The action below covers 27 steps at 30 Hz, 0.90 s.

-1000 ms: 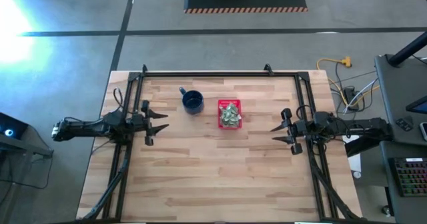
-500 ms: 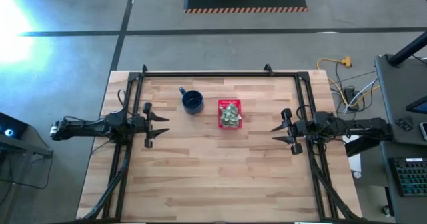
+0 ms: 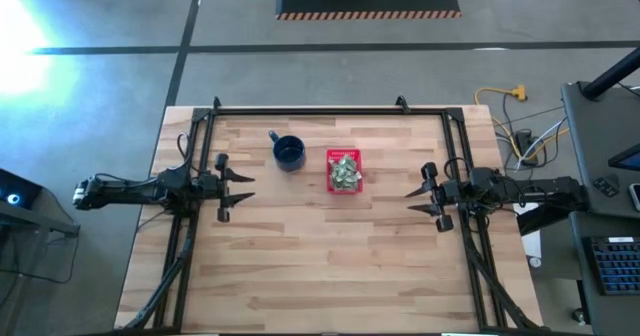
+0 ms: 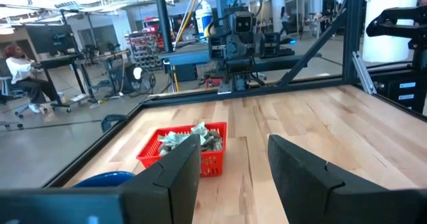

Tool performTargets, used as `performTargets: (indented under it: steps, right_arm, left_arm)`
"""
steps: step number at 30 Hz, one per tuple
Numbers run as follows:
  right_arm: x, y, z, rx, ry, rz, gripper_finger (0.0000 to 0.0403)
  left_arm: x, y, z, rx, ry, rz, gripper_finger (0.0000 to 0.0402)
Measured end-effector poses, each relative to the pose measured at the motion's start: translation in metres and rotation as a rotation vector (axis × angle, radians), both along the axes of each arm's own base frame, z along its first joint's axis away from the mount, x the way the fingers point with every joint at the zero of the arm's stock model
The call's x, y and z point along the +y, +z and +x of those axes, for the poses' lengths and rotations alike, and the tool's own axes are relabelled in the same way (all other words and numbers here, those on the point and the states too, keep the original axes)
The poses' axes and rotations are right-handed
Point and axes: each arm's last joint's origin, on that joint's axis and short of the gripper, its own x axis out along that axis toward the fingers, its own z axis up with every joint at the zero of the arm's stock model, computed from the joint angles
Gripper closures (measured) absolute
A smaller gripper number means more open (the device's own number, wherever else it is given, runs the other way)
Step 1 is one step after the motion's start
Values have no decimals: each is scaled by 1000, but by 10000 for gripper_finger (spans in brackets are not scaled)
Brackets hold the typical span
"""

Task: Pick and place items into bin
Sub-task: Return to Home Position

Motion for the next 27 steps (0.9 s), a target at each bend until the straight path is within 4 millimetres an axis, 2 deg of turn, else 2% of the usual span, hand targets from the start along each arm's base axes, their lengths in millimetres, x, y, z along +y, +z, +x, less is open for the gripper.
performTargets:
  steps: [27]
  right_arm:
    - [0,0,0,-1,0,-1,282]
  left_arm:
    - [0,0,0,6,-2,0,242]
